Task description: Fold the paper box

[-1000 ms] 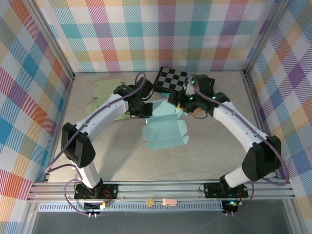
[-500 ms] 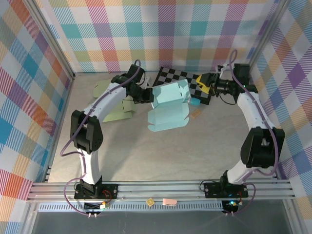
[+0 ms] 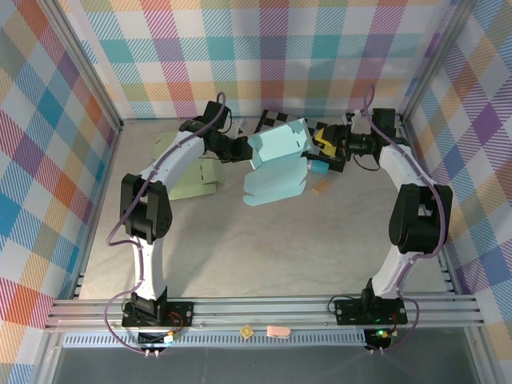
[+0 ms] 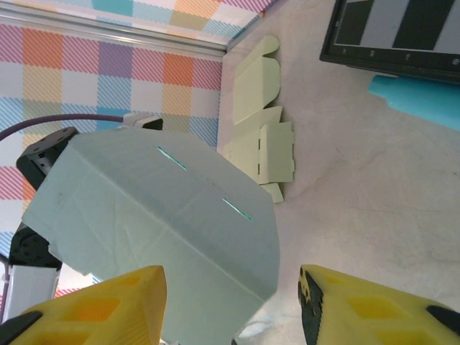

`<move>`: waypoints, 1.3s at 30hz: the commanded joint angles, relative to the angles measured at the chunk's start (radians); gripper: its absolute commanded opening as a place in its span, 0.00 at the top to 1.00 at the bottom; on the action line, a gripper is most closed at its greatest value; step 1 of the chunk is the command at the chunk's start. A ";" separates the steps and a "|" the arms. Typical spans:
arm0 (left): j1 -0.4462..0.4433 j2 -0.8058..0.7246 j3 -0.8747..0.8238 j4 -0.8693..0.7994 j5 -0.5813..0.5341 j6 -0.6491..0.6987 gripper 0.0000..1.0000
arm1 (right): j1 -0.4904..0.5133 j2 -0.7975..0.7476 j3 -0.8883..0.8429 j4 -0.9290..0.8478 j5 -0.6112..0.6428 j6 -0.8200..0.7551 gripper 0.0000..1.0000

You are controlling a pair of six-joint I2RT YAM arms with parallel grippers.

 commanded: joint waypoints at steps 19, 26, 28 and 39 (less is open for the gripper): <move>0.003 0.018 0.007 -0.068 0.097 -0.043 1.00 | 0.056 0.052 0.177 -0.144 -0.130 -0.183 0.50; 0.003 0.010 0.008 -0.080 0.083 -0.048 1.00 | 0.080 0.015 0.177 -0.247 -0.063 -0.277 0.50; 0.003 0.015 0.021 -0.101 0.076 -0.048 1.00 | 0.086 0.003 0.178 -0.266 -0.036 -0.300 0.51; 0.000 0.032 0.073 -0.209 0.053 -0.027 1.00 | 0.121 -0.039 0.222 -0.374 0.081 -0.399 0.51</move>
